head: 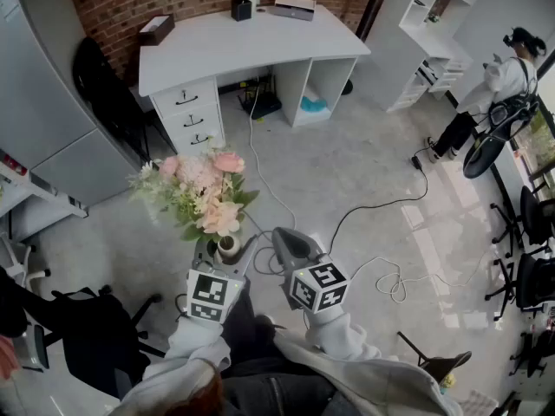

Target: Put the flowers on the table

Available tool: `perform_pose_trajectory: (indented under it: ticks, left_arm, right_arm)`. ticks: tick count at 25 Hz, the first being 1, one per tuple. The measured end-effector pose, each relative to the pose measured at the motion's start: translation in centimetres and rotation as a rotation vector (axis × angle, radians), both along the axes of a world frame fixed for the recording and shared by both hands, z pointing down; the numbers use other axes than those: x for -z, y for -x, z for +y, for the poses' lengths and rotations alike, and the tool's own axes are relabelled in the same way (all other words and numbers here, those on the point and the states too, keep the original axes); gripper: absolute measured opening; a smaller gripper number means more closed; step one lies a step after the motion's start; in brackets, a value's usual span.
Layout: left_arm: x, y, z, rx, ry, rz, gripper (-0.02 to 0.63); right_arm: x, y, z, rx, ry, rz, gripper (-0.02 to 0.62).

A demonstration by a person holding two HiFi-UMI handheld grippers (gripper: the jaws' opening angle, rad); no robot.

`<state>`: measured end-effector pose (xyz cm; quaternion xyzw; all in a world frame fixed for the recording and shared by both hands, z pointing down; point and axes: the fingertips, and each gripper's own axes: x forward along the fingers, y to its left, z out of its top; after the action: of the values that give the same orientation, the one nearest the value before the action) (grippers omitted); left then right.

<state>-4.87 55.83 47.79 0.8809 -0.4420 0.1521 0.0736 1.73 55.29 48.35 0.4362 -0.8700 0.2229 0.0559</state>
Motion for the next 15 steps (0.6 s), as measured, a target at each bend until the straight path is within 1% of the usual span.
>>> perform_pose_trajectory:
  ticks: [4,8,12,15]
  left_arm:
    - [-0.5,-0.9,5.0,0.000,0.031,-0.008,0.235]
    - [-0.2,-1.5,9.0,-0.005,0.035,-0.007,0.235]
    - [0.3,-2.0,11.4,-0.010,0.042,-0.007,0.235]
    - [0.4,-1.7,12.2,-0.016,0.049,0.000,0.235]
  right_arm:
    - [0.6,-0.2,5.4,0.002,-0.003,-0.015,-0.002]
    - [1.0,-0.9,9.6,-0.014,0.011,-0.019,-0.002]
    - [1.2,-2.0,12.0,-0.049,0.014,-0.018,-0.002]
    - [1.2,-1.9,12.7,-0.085,0.022,-0.033,-0.002]
